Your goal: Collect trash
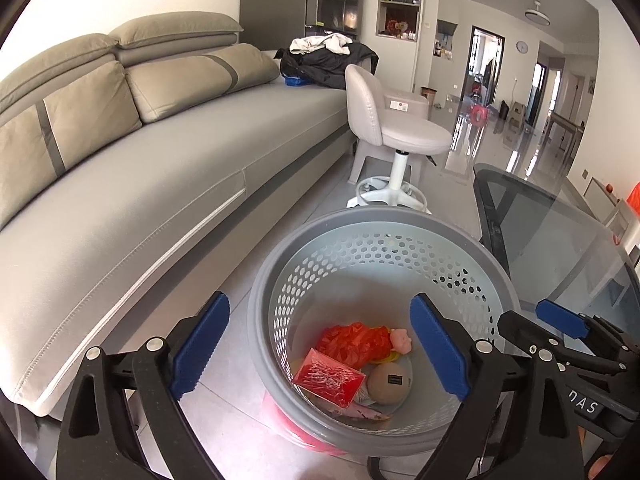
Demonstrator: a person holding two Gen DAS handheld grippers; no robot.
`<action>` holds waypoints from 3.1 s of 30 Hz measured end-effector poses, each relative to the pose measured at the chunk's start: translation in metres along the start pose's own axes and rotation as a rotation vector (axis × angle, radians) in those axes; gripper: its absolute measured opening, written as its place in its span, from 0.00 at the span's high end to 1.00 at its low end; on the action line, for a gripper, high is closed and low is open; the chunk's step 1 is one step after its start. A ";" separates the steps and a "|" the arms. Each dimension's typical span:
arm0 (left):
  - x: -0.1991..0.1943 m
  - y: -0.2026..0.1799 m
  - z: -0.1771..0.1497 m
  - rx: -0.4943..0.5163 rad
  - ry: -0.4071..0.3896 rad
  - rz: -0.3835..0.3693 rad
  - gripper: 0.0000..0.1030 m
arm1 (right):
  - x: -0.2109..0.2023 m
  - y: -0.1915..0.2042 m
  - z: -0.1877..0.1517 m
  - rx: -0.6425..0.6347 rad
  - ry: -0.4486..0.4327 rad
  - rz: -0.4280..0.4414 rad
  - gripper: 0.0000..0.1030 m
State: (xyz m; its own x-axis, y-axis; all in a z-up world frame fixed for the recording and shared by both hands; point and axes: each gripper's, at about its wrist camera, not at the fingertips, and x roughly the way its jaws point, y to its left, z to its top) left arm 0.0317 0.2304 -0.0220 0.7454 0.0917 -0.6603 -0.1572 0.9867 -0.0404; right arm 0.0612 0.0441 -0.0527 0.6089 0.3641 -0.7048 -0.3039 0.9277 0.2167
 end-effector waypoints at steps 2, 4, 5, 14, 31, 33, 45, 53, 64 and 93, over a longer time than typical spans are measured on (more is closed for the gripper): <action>-0.002 0.001 -0.001 -0.001 -0.004 0.001 0.11 | -0.002 0.000 0.000 0.003 -0.006 -0.005 0.33; -0.004 0.002 0.000 -0.002 -0.013 0.004 0.10 | -0.004 0.000 0.001 0.007 -0.009 -0.012 0.32; -0.004 0.003 -0.001 -0.003 -0.015 0.004 0.10 | -0.004 -0.001 0.000 0.008 -0.008 -0.014 0.32; -0.006 0.003 -0.001 -0.003 -0.023 0.007 0.09 | -0.010 -0.002 0.000 0.018 -0.017 -0.036 0.31; -0.010 0.000 -0.003 0.015 -0.036 0.005 0.06 | -0.015 0.003 0.000 0.001 -0.026 -0.051 0.31; -0.010 -0.001 -0.002 0.019 -0.033 0.001 0.06 | -0.016 0.003 0.000 0.000 -0.029 -0.053 0.31; -0.012 -0.002 -0.002 0.022 -0.041 0.017 0.06 | -0.017 0.005 0.001 -0.006 -0.032 -0.056 0.31; -0.012 -0.001 -0.003 0.015 -0.037 0.010 0.06 | -0.018 0.008 0.002 -0.012 -0.033 -0.057 0.31; -0.011 -0.001 -0.003 0.016 -0.035 0.011 0.06 | -0.018 0.010 0.002 -0.016 -0.036 -0.058 0.31; -0.009 -0.002 -0.004 0.013 -0.025 0.013 0.06 | -0.019 0.014 0.000 -0.026 -0.037 -0.058 0.31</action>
State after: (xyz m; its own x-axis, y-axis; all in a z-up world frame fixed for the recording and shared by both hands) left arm 0.0227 0.2272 -0.0192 0.7590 0.1080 -0.6420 -0.1592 0.9870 -0.0222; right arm 0.0456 0.0507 -0.0363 0.6522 0.3132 -0.6903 -0.2858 0.9451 0.1588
